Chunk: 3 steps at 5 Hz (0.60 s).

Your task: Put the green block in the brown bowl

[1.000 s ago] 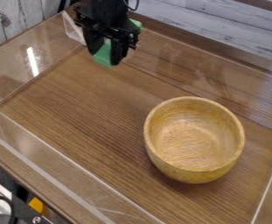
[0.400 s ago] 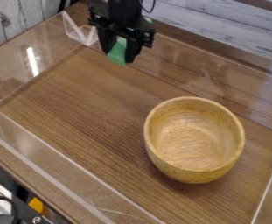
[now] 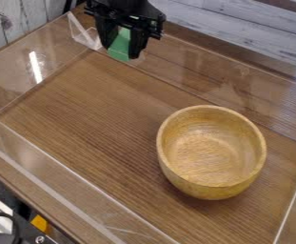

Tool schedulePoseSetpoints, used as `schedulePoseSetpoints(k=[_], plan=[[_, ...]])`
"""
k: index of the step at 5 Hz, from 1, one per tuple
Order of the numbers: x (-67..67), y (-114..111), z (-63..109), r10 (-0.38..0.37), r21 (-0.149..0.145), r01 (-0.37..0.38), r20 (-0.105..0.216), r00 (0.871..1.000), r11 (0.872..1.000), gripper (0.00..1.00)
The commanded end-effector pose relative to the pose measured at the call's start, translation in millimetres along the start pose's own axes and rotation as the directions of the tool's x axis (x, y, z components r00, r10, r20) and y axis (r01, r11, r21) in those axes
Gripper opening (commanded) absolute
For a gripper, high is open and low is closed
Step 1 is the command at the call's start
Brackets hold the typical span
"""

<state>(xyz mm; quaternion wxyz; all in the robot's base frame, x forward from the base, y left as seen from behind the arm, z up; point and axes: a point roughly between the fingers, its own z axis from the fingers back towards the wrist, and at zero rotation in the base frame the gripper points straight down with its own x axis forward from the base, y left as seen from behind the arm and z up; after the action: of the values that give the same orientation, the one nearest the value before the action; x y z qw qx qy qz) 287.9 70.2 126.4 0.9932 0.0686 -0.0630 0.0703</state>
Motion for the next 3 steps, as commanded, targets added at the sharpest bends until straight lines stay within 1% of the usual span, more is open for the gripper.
schedulePoseSetpoints(k=[1, 2, 3], plan=[[-16.8, -40, 21.4, -0.028, -0.013, 0.028, 0.005, 1.000, 1.000, 0.00], [-30.1, -71, 26.6, -0.107, -0.034, 0.107, -0.011, 0.994, 0.994, 0.00], [-43.7, -95, 30.7, -0.181, -0.057, 0.180, -0.022, 0.983, 0.982, 0.00]])
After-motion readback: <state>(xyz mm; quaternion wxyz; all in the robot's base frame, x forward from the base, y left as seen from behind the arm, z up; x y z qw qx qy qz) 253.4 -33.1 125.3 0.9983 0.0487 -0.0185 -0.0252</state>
